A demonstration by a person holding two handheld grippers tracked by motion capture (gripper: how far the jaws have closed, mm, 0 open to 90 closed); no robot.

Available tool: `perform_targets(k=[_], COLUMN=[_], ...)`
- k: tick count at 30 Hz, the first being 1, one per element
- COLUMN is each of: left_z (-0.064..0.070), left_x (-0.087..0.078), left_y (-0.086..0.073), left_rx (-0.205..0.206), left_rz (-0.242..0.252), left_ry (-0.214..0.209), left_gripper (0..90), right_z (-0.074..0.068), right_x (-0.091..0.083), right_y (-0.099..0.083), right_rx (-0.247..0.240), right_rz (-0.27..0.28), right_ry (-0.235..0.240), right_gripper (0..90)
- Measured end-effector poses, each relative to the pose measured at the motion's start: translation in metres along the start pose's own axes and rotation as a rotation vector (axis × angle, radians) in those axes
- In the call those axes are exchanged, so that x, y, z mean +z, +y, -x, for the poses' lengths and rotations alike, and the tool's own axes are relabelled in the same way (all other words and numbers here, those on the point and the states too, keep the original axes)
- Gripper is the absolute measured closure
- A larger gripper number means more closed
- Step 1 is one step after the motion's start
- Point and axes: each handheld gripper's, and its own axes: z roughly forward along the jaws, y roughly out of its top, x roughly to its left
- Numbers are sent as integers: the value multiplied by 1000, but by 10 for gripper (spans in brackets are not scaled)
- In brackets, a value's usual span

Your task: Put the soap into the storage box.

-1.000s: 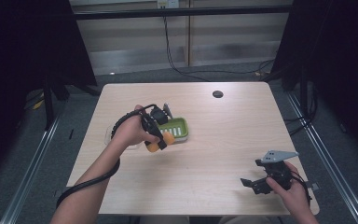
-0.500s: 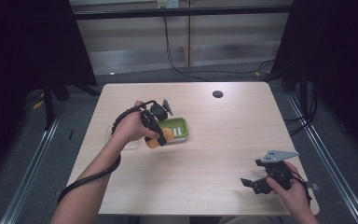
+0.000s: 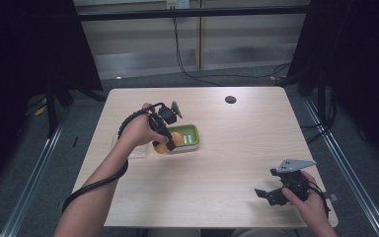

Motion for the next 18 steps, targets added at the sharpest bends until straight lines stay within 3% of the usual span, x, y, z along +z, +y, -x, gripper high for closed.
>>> perform_targets(k=[3, 4, 6, 8, 10, 11, 18], left_z=[-1, -2, -2, -3, -3, -4, -8], left_x=[-1, -2, -3, -4, -3, -3, -3], left_y=[0, 1, 2, 2, 3, 4, 6], left_rx=[-11, 0, -7, 3, -26, -13, -36], left_rz=[18, -2, 16, 3, 12, 6, 23], left_ry=[9, 4, 3, 3, -3, 2, 6], left_gripper=[499, 498, 499, 499, 499, 499, 499], right_z=[0, 0, 0, 0, 0, 0, 0], right_x=[0, 0, 0, 0, 0, 0, -1], right_y=[0, 0, 0, 0, 0, 0, 0], right_rx=[0, 0, -1, 0, -1, 0, -1], right_rz=[1, 2, 1, 1, 1, 2, 3], right_ry=[-1, 2, -1, 0, -2, -2, -2], right_gripper=[35, 35, 35, 35, 35, 35, 35])
